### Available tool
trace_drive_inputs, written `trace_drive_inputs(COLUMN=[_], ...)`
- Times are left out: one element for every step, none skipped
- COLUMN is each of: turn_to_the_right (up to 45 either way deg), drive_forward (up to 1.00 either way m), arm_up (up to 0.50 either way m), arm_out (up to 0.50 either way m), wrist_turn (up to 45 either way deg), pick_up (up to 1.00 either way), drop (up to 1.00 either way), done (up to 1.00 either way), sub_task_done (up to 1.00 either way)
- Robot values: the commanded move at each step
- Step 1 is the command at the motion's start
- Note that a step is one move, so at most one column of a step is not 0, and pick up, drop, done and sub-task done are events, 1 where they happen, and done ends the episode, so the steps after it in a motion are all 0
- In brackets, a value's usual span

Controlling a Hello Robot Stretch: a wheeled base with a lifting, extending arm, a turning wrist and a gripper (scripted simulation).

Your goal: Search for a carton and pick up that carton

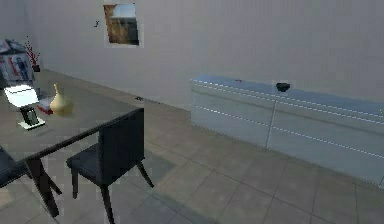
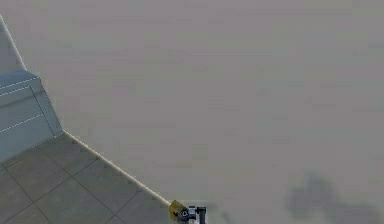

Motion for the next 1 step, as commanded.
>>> trace_drive_inputs(turn_to_the_right=[0.0], drive_forward=[0.0], arm_up=[0.0], arm_out=[0.0], wrist_turn=[45.0], pick_up=[0.0], drop=[0.0], done=[0.0], sub_task_done=[0.0])
